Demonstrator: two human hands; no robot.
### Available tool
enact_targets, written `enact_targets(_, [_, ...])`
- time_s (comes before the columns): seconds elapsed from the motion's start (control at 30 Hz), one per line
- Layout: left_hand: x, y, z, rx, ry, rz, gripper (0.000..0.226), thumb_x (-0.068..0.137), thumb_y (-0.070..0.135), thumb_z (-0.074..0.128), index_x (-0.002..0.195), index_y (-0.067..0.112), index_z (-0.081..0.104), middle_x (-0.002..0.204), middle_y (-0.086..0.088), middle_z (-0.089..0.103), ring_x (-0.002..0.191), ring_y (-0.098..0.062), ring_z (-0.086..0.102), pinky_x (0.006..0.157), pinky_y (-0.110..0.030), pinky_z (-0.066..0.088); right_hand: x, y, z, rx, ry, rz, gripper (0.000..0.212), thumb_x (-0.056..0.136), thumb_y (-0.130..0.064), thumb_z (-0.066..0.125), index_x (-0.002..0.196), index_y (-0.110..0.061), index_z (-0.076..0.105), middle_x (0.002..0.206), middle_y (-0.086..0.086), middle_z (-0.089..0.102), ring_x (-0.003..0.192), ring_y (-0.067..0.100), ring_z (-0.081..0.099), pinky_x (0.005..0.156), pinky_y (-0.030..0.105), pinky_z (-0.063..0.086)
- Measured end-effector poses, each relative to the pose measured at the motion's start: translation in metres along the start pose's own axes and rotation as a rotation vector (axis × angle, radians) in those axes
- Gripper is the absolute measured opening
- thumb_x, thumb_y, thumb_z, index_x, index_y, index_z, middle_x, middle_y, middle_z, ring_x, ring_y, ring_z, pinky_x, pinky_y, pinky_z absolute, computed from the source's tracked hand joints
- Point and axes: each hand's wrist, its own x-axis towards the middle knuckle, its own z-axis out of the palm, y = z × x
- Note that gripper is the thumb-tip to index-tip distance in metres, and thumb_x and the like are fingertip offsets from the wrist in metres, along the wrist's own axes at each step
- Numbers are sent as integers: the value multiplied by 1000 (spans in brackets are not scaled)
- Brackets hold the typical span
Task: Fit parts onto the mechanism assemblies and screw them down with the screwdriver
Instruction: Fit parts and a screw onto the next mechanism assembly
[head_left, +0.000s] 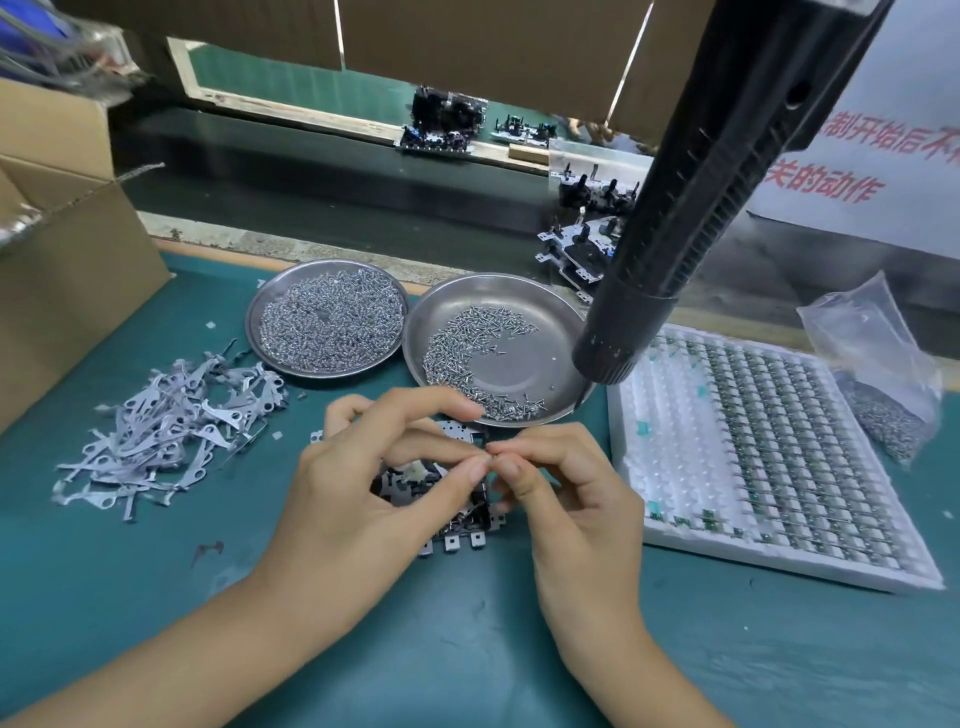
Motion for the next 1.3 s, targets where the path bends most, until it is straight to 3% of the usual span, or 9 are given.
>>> enact_targets(0.27, [4, 0, -3, 122, -23, 119, 26, 81, 39, 63, 105, 38, 56, 88, 34, 67, 96, 7, 54, 85, -29, 36, 0, 0, 2, -64, 7, 29, 14, 81, -16, 64, 81, -27, 72, 81, -9, 63, 72, 10, 62, 57, 23, 50])
enact_targets(0.5, [8, -3, -1, 171, -33, 180, 21, 81, 33, 64, 101, 28, 60, 84, 26, 67, 93, 16, 49, 84, -31, 35, -2, -1, 3, -120, 55, 50, 13, 79, -19, 64, 76, -28, 73, 78, -12, 64, 73, 11, 63, 60, 26, 51])
enact_targets(0.6, [8, -2, -2, 209, 3, 226, 21, 81, 30, 66, 101, 28, 60, 85, 22, 67, 84, 9, 56, 87, -25, 33, 0, 0, 2, -137, 75, 70, 16, 81, -17, 66, 71, -30, 71, 77, -12, 64, 69, 11, 62, 59, 27, 51])
enact_targets(0.73, [19, -8, -14, 399, 104, 305, 18, 83, 24, 68, 100, 21, 69, 86, 15, 68, 80, 0, 56, 85, -36, 34, 4, 2, -1, -45, 106, 151, 7, 79, -19, 69, 74, -24, 72, 76, -5, 65, 65, 12, 60, 56, 18, 48])
enact_targets(0.83, [45, -28, -34, 617, 175, 149, 12, 84, 22, 66, 91, 18, 75, 84, 3, 71, 85, -13, 57, 85, -39, 27, 3, 1, 0, -56, 96, 125, 7, 75, -28, 67, 80, -27, 73, 80, -6, 67, 69, 13, 62, 61, 20, 50])
enact_targets(0.93, [61, -48, -48, 731, 102, -97, 13, 87, 15, 67, 94, 21, 75, 98, -1, 73, 100, -25, 59, 89, -36, 22, 2, 1, 1, -40, 87, 146, 9, 74, -27, 68, 80, -25, 74, 81, -4, 70, 72, 14, 64, 65, 18, 50])
enact_targets(1.03, [63, -57, -52, 705, 64, -174, 16, 88, 15, 65, 98, 23, 75, 108, 3, 71, 110, -23, 57, 91, -34, 22, 4, -1, 1, 12, 77, 203, 9, 71, -26, 70, 77, -23, 76, 77, -2, 72, 67, 10, 64, 64, 15, 49])
enact_targets(1.17, [44, -33, -40, 414, 11, 102, 23, 83, 32, 67, 105, 24, 71, 100, 18, 65, 90, -9, 62, 91, -36, 43, 8, -5, -2, 139, 50, 333, 14, 66, -27, 72, 76, -19, 78, 72, 0, 72, 61, 7, 61, 59, 16, 49])
enact_targets(1.3, [16, -9, -11, 180, -178, 269, 31, 80, 30, 71, 108, 16, 69, 99, 7, 67, 90, -7, 63, 83, -24, 49, 10, -11, -3, 250, -115, 409, 18, 63, -29, 82, 74, -16, 78, 70, 3, 72, 63, 9, 63, 59, 18, 49])
